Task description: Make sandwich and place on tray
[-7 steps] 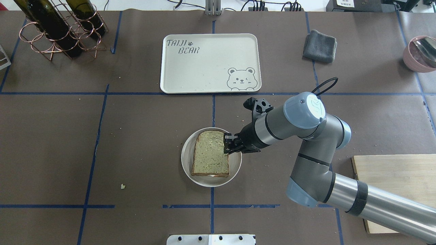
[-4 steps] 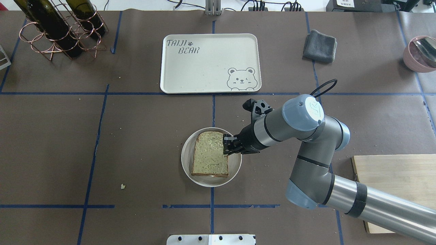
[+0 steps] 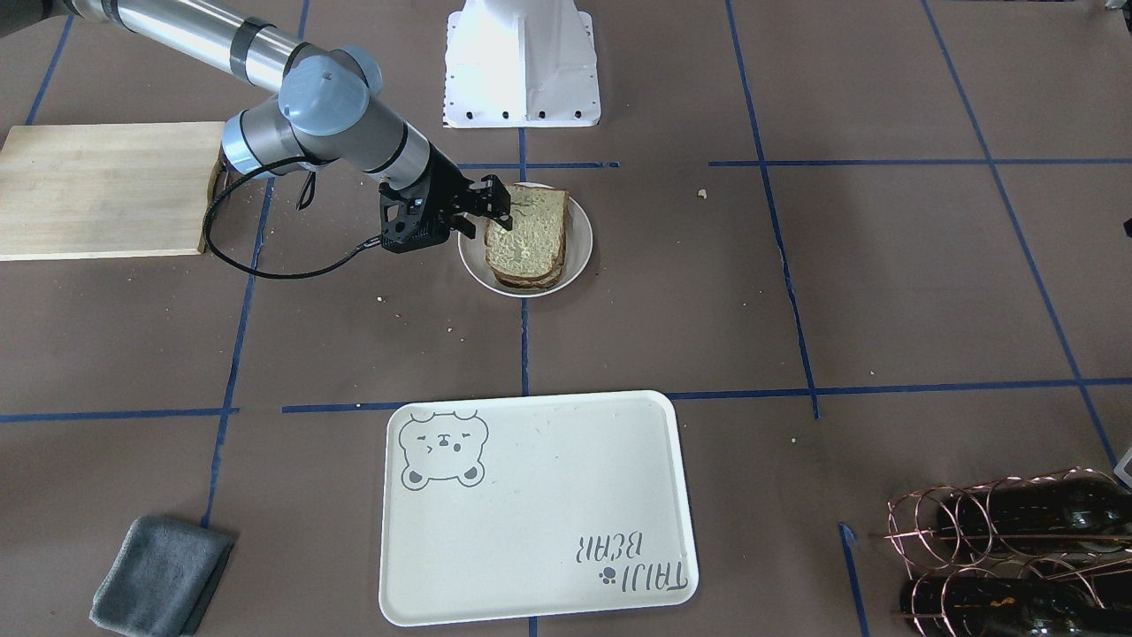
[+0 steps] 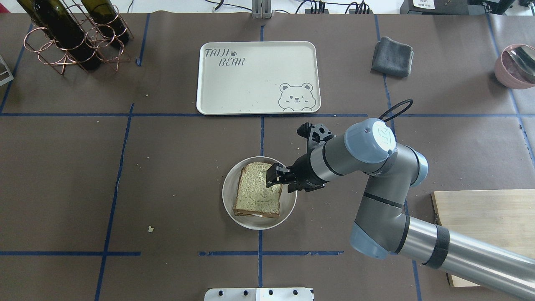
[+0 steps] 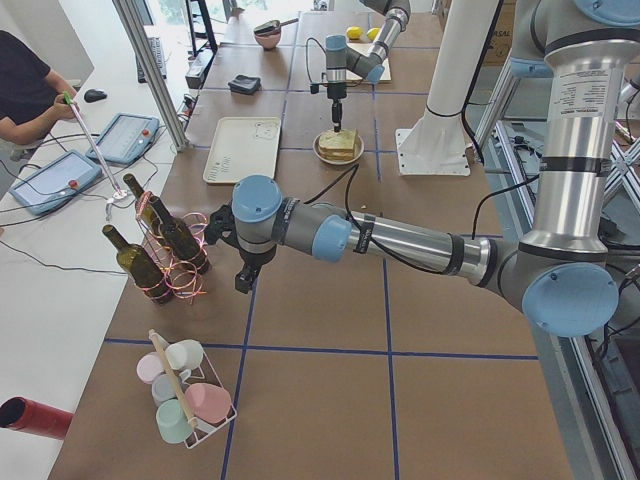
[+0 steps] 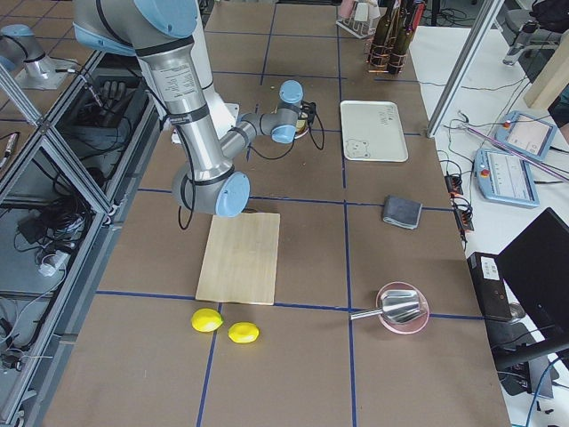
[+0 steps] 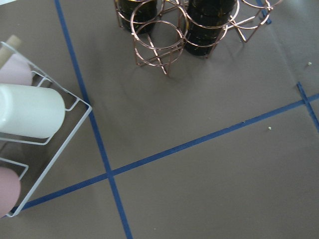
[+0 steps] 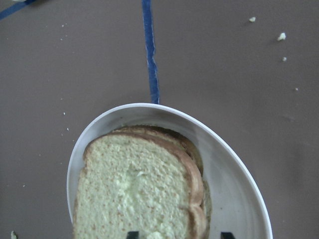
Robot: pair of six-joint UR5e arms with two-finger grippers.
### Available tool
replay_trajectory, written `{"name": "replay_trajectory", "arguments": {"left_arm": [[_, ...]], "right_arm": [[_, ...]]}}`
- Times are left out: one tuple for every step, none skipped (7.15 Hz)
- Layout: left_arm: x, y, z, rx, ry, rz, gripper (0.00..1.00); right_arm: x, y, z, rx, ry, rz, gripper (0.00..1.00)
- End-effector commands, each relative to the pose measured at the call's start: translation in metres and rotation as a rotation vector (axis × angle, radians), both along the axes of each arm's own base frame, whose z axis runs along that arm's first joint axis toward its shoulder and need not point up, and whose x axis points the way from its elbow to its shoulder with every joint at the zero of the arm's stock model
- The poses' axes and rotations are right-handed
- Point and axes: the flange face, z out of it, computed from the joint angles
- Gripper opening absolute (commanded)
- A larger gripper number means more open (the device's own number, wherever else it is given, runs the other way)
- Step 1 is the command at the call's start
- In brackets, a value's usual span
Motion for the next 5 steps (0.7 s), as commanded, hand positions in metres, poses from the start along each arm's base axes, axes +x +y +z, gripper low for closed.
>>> {"name": "replay_trajectory", "arguments": {"left_arm": [[0.099, 0.013, -0.041, -0.119, 0.149, -0.044, 1.0], [0.142, 0.027, -0.059, -0.175, 0.215, -0.044, 1.0], [0.198, 0.044, -0.081, -0.204, 0.212, -0.061, 0.9], [0.265, 0.056, -0.109, -0.284, 0.211, -0.131, 0.81], [0.307, 0.071, -0.138, -0.359, 0.249, -0.11, 0.65]], "right_arm": [[0.026, -0.014, -0.015, 0.018, -0.031, 0.035, 1.0], [0.05, -0.025, -0.024, 0.027, -0.05, 0.063, 1.0], [0.067, -0.031, -0.009, 0.016, -0.035, 0.079, 1.0], [0.082, -0.041, -0.001, 0.01, -0.029, 0.1, 1.0], [0.094, -0.047, 0.005, 0.006, -0.024, 0.117, 1.0]]}}
